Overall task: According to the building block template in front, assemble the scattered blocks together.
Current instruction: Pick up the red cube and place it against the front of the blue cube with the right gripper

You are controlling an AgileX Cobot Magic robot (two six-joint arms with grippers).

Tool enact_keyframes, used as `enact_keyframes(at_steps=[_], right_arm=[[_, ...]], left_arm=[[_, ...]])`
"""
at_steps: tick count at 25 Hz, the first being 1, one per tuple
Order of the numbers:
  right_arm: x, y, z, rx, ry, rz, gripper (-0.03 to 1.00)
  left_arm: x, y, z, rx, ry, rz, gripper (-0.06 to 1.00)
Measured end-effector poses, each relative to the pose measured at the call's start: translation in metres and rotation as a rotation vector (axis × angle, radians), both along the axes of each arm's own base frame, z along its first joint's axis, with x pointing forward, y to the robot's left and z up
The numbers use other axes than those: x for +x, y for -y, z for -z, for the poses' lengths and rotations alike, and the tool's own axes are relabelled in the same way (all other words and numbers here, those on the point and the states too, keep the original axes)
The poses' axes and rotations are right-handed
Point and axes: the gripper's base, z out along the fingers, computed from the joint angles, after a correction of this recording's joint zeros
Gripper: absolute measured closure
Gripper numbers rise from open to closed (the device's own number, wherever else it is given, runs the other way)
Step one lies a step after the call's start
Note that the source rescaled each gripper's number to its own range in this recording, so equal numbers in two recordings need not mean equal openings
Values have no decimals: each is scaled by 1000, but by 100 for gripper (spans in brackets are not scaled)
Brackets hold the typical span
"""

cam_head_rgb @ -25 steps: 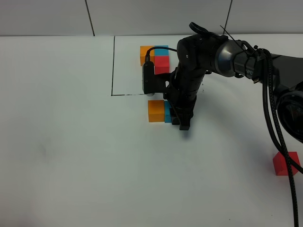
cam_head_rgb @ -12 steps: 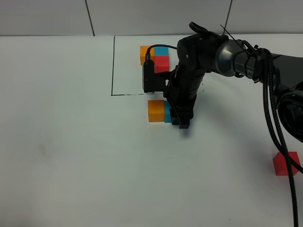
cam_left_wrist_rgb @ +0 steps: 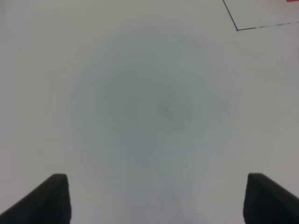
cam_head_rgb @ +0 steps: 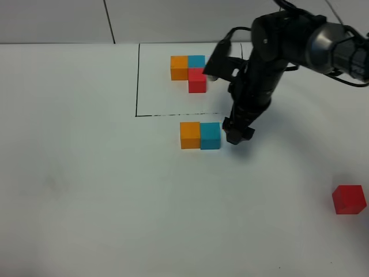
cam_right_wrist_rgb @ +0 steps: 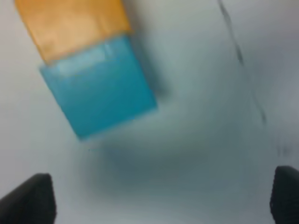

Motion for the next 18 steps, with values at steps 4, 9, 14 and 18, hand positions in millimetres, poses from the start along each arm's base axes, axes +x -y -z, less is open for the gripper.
enact_keyframes(at_steps=[4,9,14,18], right_arm=[[-28,45,-14,70,43,301,11],[-81,96,-22,150,43,690,11],[-123,128,-21,164,14,885,11],[-140,145,-8,148,-34,1002,12]], left_arm=[[0,0,0,0,0,0,23],[0,0,0,0,0,0,23],[0,0,0,0,0,0,23],[0,0,0,0,0,0,23]])
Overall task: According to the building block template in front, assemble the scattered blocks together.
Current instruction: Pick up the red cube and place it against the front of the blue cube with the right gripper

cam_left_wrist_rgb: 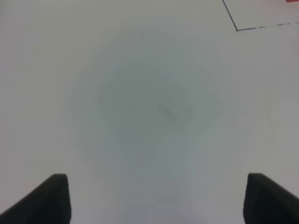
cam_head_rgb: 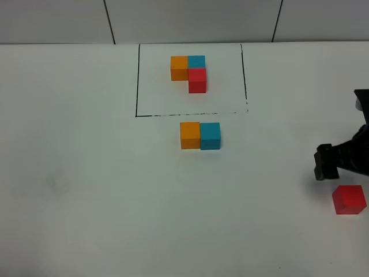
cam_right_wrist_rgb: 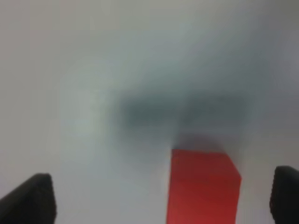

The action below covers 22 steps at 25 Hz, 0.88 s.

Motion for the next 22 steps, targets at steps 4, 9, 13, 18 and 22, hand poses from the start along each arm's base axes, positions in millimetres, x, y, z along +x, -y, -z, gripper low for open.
enact_keyframes(at_steps=[4,9,13,18,22], right_arm=[[-11,5,11,0,-45,44,13],[-17,6,19,-6,-58,48,14],[-17,10,28,-14,-70,54,14],[-13,14,43,-27,-95,19,17],[-12,14,55,-33,-133,-12,23]], left_arm=[[0,0,0,0,0,0,23],[0,0,0,0,0,0,23],[0,0,0,0,0,0,23],[0,0,0,0,0,0,23],[0,0,0,0,0,0,23]])
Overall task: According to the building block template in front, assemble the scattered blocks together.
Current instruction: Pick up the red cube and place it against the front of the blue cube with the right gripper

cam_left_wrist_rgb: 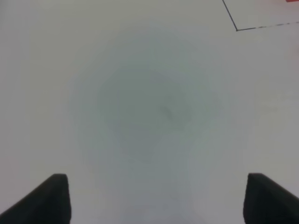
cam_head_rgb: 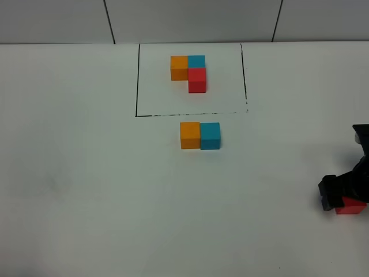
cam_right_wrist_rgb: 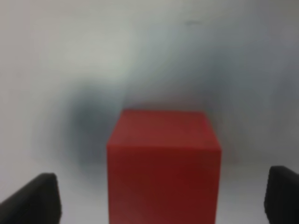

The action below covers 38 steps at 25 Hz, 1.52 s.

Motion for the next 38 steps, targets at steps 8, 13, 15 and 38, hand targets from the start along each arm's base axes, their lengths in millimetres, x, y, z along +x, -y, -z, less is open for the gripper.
enact_keyframes(at_steps=[8,13,15,38], right_arm=[[4,3,14,0,-15,8,48],[4,3,14,5,-20,25,96],[3,3,14,7,-31,44,96],[-15,-142,-50,98,18,181,96]], left_arm=[[0,0,0,0,0,0,23],[0,0,0,0,0,0,23],[0,0,0,0,0,0,23],[0,0,0,-2,0,-1,23]])
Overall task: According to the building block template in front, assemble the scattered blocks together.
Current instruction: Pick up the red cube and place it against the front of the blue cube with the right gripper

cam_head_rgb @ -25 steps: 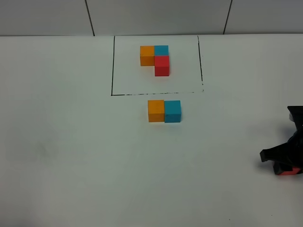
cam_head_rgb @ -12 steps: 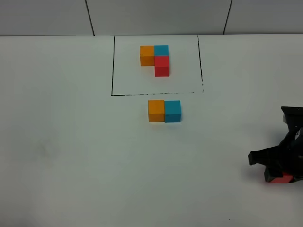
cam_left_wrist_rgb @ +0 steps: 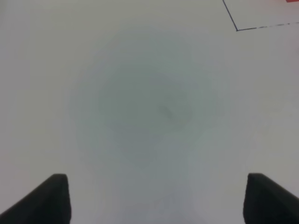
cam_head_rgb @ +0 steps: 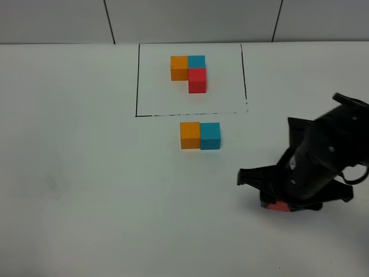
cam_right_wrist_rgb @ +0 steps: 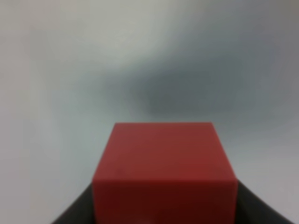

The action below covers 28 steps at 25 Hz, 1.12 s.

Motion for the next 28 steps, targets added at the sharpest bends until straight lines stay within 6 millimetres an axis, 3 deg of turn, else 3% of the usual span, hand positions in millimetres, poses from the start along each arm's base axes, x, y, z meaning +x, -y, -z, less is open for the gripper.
enact_keyframes(at_steps=[6,15,20,28], right_arm=[[31,-46,2,-23,-19,-54,96],[75,-107,33,-81,-42,-131,96],[93,-119,45,-109,-31,-146,96],[98,-118,60,-161,-28,-155,96]], left_arm=[[0,0,0,0,0,0,23],[0,0,0,0,0,0,23],[0,0,0,0,0,0,23],[0,0,0,0,0,0,23]])
